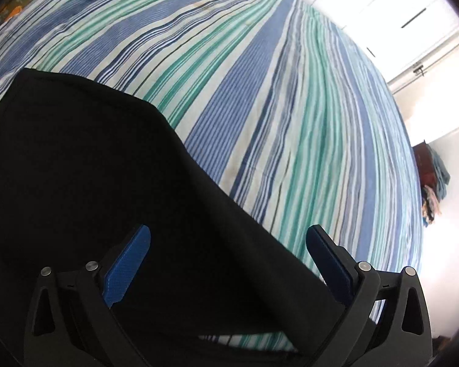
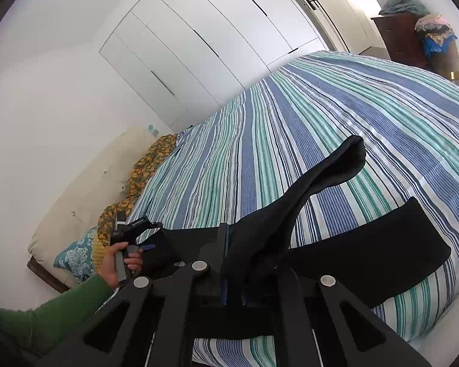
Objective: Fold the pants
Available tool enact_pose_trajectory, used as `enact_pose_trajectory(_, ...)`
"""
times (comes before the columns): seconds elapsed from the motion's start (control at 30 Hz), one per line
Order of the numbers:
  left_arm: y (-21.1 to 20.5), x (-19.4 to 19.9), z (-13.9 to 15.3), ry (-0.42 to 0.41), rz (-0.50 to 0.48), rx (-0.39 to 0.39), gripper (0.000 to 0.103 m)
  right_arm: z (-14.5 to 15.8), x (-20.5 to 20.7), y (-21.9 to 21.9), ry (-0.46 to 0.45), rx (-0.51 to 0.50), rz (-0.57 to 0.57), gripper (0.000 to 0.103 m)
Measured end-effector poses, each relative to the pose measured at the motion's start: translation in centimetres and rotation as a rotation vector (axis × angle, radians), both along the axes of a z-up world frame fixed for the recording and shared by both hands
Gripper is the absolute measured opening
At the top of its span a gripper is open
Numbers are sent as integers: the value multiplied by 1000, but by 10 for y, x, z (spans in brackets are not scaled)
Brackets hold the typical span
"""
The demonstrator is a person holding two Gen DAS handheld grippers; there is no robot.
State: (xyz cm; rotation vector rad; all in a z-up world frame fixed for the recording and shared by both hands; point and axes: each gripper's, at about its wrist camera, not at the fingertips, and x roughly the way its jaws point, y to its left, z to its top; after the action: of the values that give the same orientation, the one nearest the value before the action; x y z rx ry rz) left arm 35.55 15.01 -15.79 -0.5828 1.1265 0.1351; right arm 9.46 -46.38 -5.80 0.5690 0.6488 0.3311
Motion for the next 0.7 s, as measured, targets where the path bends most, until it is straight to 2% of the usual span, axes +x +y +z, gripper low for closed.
enact_pose_trajectory(0.03,1,5,-3,10,7,13,101,0,-2,-1,2,-1,1,6)
enact_pose_trajectory(0.1,4,13,-8,29,10,51,83,1,-8,-3,4,6,1,6)
enact_pose_trajectory(0.13,4,14,-12,39,3,53,39,1,-10,-5,5,11,1,6)
enact_pose_trajectory(0.17,6,15,-16,59,-4,42,5,1,-11,-8,8,13,-1,6)
enact_pose_trajectory(0.2,8,12,-16,64,7,26,5,0,-11,-11,15,13,-4,6)
enact_pose_trajectory(0.23,12,6,-7,18,25,12,5,-2,-9,-15,22,8,-7,6)
enact_pose_trajectory(0.33,19,-25,51,-148,30,4,5,-5,10,-29,30,-21,-20,6)
enact_pose_trajectory(0.43,32,-94,117,-330,29,33,6,6,40,-46,-6,-41,-34,6)
enact_pose_trajectory(0.5,36,-158,128,-381,58,39,7,18,55,-55,-37,-48,-37,6)
enact_pose_trajectory(0.57,31,-208,105,-363,88,12,8,20,65,-61,-22,-55,-6,6)
enact_pose_trajectory(0.63,10,-250,50,-281,126,-6,8,3,71,-68,61,-90,19,6)
enact_pose_trajectory(0.7,-10,-272,-20,-164,123,-12,8,-35,72,-81,212,-103,2,6)
